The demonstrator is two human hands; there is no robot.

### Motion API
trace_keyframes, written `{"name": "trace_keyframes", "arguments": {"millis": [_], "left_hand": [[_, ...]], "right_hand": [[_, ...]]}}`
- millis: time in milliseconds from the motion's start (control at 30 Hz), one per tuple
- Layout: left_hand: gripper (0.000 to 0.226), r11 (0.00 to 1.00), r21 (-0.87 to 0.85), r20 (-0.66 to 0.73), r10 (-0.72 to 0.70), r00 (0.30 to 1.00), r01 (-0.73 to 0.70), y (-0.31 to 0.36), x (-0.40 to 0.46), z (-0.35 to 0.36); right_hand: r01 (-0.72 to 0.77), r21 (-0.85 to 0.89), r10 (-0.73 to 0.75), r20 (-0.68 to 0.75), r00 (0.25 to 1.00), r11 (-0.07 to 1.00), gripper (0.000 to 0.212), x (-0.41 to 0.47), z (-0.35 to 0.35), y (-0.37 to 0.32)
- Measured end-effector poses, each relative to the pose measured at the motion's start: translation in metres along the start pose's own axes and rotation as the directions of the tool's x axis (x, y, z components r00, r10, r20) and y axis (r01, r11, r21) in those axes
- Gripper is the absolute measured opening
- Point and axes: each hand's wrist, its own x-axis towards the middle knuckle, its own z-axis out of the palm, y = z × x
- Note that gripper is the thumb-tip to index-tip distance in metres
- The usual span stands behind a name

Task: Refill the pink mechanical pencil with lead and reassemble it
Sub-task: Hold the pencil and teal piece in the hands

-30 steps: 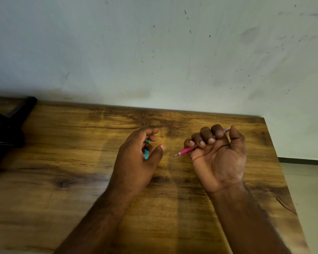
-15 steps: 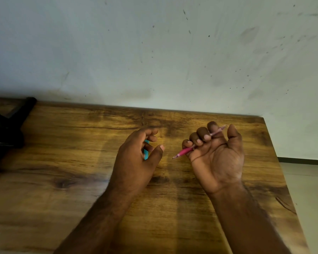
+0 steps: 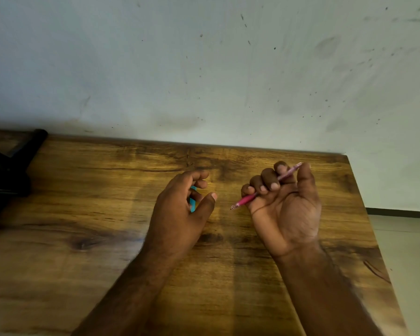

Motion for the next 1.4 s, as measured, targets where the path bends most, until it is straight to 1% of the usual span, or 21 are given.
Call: {"name": "trace_keyframes", "arguments": {"millis": [267, 433, 700, 833, 967, 1100, 1400], "left_hand": [[0.041, 1.0, -0.011, 0.002, 0.002, 1.0, -0.001, 0.0001, -0.0003, 0.0], [0.04, 1.0, -0.017, 0.001, -0.004, 1.0, 0.004, -0.0005, 0.0002, -0.0002], [0.04, 1.0, -0.028, 0.0, -0.005, 1.0, 0.006, -0.0004, -0.0005, -0.0012], [0.04, 1.0, -0.027, 0.0, -0.008, 1.0, 0.008, 0.0003, -0.0007, -0.001], [0.041, 1.0, -0.025, 0.001, -0.008, 1.0, 0.008, 0.0004, -0.0007, -0.0007], [0.04, 1.0, -0.025, -0.001, -0.009, 1.0, 0.009, 0.001, 0.0, -0.0013], [0.041, 1.0, -0.025, 0.001, -0.004, 1.0, 0.004, 0.001, -0.0003, -0.0018]], "right_hand": [[0.015, 0.053, -0.012, -0.059, 0.998, 0.998, 0.047, 0.0002, -0.0002, -0.002], [0.033, 0.039, -0.029, -0.08, 0.996, 0.999, 0.044, -0.0002, -0.0004, -0.0017], [0.04, 0.026, -0.038, -0.091, 0.995, 0.999, 0.041, -0.0006, -0.0017, -0.0018], [0.035, 0.027, -0.032, -0.096, 0.995, 0.999, 0.045, -0.0004, -0.0015, -0.0022], [0.039, 0.014, -0.038, -0.094, 0.995, 0.999, 0.042, -0.0008, -0.002, -0.0024], [0.035, 0.029, -0.033, -0.091, 0.995, 0.999, 0.044, -0.001, -0.0018, -0.0028], [0.028, -0.001, -0.028, -0.076, 0.997, 1.0, 0.043, -0.0002, -0.0023, -0.002]]}}
